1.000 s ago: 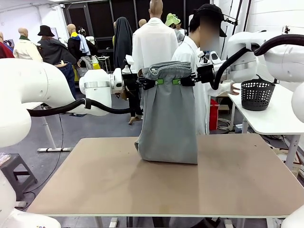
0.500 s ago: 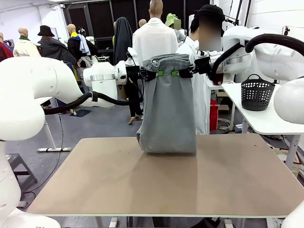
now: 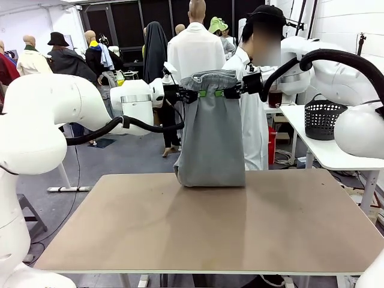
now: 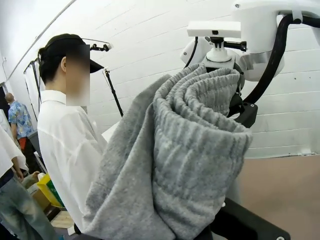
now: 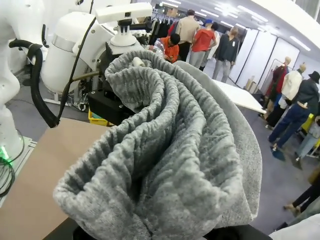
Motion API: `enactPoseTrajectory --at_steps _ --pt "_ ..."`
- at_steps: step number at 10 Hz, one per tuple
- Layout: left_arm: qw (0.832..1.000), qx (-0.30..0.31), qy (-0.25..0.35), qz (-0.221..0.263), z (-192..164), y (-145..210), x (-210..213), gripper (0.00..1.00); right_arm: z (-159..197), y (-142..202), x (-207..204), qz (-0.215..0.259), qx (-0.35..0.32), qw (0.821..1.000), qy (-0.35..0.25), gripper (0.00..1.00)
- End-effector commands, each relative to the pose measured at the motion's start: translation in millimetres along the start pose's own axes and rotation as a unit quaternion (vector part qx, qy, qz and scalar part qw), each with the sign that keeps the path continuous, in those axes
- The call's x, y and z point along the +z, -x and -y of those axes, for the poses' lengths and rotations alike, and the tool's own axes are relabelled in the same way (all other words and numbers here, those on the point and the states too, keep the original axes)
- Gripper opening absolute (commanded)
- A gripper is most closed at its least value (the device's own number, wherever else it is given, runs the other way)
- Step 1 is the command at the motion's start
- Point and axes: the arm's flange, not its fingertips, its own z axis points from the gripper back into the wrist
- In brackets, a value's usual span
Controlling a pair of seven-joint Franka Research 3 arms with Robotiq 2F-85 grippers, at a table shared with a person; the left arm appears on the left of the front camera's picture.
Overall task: Fold the training pants.
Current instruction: Fold the Training pants in half.
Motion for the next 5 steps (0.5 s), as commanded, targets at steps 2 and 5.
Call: enactPoseTrajectory --at_steps 2,5 --pt "0.998 0.042 0.038 -0.003 19.9 12.0 13.1 0.00 -30.4 6.4 -4.6 0.003 -0.037 0.999 -0.020 0.00" --pt "0.992 0.100 0.078 0.000 50.0 24.6 27.6 0.00 -66.9 23.2 -6.4 0.011 -0.099 0.994 -0.051 0.00"
